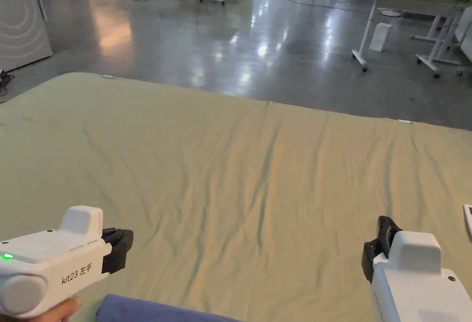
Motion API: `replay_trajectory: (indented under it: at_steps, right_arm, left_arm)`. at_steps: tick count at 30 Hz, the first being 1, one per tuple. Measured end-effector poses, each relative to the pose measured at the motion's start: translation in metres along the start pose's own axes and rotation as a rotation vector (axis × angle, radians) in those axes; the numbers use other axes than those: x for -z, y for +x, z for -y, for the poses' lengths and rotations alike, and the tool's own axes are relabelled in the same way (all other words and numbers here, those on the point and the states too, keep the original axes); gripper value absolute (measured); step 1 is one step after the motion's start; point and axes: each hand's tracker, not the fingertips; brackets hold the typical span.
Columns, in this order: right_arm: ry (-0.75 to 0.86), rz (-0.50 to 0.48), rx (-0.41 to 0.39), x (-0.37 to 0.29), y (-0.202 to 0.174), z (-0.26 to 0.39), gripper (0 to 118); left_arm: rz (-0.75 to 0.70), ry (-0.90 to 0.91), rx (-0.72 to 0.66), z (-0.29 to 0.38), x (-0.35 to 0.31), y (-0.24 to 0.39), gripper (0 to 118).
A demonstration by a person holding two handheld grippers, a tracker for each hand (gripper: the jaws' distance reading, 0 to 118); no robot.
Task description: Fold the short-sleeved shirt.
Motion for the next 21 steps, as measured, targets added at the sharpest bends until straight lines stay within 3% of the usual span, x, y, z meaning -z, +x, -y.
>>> replay_trajectory:
  at_steps: [5,6,7,8,9,10,11,16,20,21]
  right_arm:
    - [-0.054,-0.011,-0.008,0.004,-0.001,0.01,0]
    - [-0.066,-0.015,-0.004,0.005,-0.002,0.012,0]
    - [-0.076,-0.018,-0.001,0.005,-0.003,0.014,0]
    - [-0.094,-0.021,0.007,0.007,-0.003,0.018,0]
    - [-0.093,-0.021,0.001,0.007,-0.004,0.018,0]
    - [-0.101,-0.023,0.001,0.008,-0.004,0.02,0]
    - [-0.106,-0.024,0.0,0.007,-0.005,0.021,0]
    - [-0.136,-0.028,0.001,0.007,-0.006,0.025,0]
    - [-0.152,-0.024,-0.003,0.006,-0.005,0.03,0]
    - [-0.155,-0.022,-0.002,0.005,-0.005,0.031,0]
  left_arm:
    - [0.077,-0.191,-0.144,0.029,0.024,-0.071,1]
    - [0.109,-0.232,-0.176,0.035,0.027,-0.077,8]
    - [0.155,-0.264,-0.213,0.041,0.032,-0.086,21]
    - [0.198,-0.303,-0.257,0.05,0.037,-0.097,43]
    - [0.19,-0.32,-0.293,0.055,0.042,-0.102,74]
    - [0.206,-0.343,-0.324,0.061,0.047,-0.106,88]
    - [0.247,-0.367,-0.362,0.069,0.055,-0.116,92]
    - [0.439,-0.44,-0.566,0.097,0.084,-0.144,92]
    - [0.538,-0.388,-0.585,0.106,0.098,-0.143,90]
    - [0.571,-0.407,-0.607,0.106,0.102,-0.143,85]
